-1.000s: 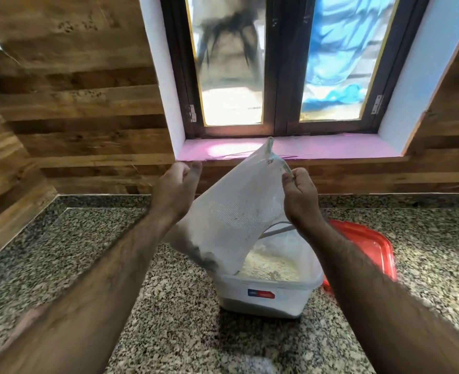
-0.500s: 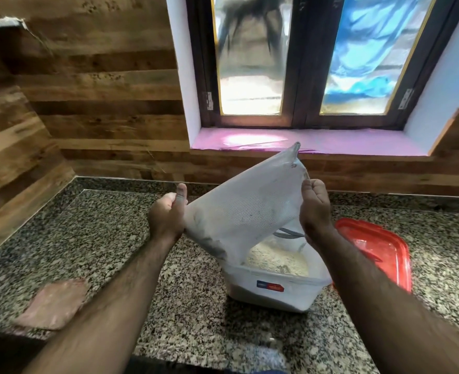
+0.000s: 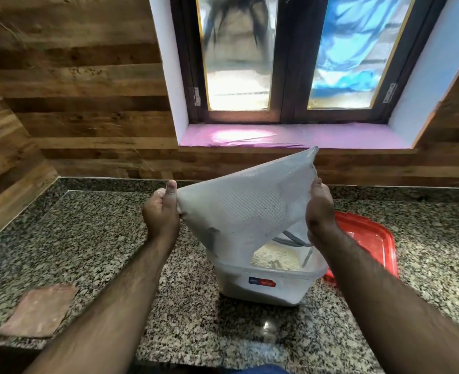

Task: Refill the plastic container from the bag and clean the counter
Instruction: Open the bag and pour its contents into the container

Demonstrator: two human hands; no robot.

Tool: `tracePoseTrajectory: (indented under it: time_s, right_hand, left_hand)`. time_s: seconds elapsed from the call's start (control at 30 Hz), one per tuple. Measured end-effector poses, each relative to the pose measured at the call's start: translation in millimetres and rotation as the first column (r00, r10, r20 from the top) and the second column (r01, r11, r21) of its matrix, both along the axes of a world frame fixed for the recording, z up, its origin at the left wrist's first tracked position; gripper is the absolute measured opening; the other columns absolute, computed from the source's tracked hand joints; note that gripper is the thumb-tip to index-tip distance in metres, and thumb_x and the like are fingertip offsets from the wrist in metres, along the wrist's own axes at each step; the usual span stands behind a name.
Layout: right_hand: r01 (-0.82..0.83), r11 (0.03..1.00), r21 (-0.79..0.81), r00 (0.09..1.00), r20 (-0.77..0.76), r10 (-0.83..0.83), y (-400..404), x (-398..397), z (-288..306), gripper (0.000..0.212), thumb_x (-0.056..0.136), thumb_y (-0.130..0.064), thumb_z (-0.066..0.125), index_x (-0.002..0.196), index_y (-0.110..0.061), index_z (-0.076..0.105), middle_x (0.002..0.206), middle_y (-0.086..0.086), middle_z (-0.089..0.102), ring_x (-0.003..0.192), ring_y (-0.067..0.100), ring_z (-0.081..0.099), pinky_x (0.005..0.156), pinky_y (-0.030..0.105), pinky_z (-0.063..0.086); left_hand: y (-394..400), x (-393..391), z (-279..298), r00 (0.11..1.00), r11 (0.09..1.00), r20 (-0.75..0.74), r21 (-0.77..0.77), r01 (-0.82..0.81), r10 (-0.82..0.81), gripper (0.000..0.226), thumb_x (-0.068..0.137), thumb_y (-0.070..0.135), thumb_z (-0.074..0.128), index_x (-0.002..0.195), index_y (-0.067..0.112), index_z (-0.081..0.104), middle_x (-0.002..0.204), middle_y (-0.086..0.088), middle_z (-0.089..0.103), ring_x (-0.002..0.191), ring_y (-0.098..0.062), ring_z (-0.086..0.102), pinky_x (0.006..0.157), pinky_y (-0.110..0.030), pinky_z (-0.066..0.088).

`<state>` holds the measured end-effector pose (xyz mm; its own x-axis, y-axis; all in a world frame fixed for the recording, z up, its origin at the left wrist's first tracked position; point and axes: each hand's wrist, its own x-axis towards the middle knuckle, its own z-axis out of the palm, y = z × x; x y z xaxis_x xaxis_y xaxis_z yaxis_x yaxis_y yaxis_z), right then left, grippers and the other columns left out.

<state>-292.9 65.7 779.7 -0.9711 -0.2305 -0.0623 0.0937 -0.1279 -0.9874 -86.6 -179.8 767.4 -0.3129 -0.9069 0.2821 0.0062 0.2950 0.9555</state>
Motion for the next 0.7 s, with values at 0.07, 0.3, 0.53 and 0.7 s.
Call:
tracePoseTrajectory:
  time_s: [0.07,0.3,0.53,0.7]
  right_hand:
    - [-0.009,1.000,-0.005,1.000,0.022,0.010,3,1,-2,0.066,0.100,-0.072,0.034,0.133,-0.023,0.064,0.128,0.006,0.072,0.121,0.030,0.068,0.106,0.051,0.055]
    - [0.030,0.999,-0.019,0.997,-0.065,-0.032,14,11,-2,0.106,0.071,-0.108,0.028,0.141,-0.037,0.065,0.134,-0.002,0.073,0.127,0.023,0.068,0.105,0.053,0.057]
    - [0.182,0.982,0.043,0.972,-0.160,-0.173,17,17,-8,0.129,0.057,-0.114,0.021,0.149,-0.030,0.057,0.140,0.002,0.066,0.129,0.020,0.062,0.108,0.035,0.050]
    - [0.072,0.996,0.056,0.994,-0.092,-0.066,23,15,6,0.095,0.076,-0.104,0.031,0.134,-0.036,0.064,0.128,-0.014,0.070,0.128,0.016,0.062,0.096,0.028,0.052]
  left_hand:
    - [-5,-4,15,0.999,0.998,0.002,-0.046,0.039,-0.039,0.055,0.108,0.051,0.058,0.077,0.006,0.061,0.069,-0.007,0.062,0.060,-0.015,0.058,0.055,-0.029,0.049]
    - [-23,-18,55,0.991,0.970,0.101,-0.220,0.106,-0.085,0.067,0.101,0.071,0.055,0.062,0.017,0.047,0.056,0.000,0.050,0.053,-0.016,0.044,0.054,-0.031,0.036]
    - [-18,-34,76,0.988,0.927,0.142,-0.358,0.109,-0.061,0.066,0.108,0.054,0.056,0.055,0.020,0.038,0.049,0.003,0.037,0.043,-0.008,0.030,0.048,-0.026,0.021]
    - [-19,-34,92,0.974,0.845,0.227,-0.519,0.127,-0.007,0.066,0.104,0.066,0.045,0.054,0.025,0.033,0.048,0.006,0.032,0.045,-0.011,0.027,0.046,-0.027,0.015]
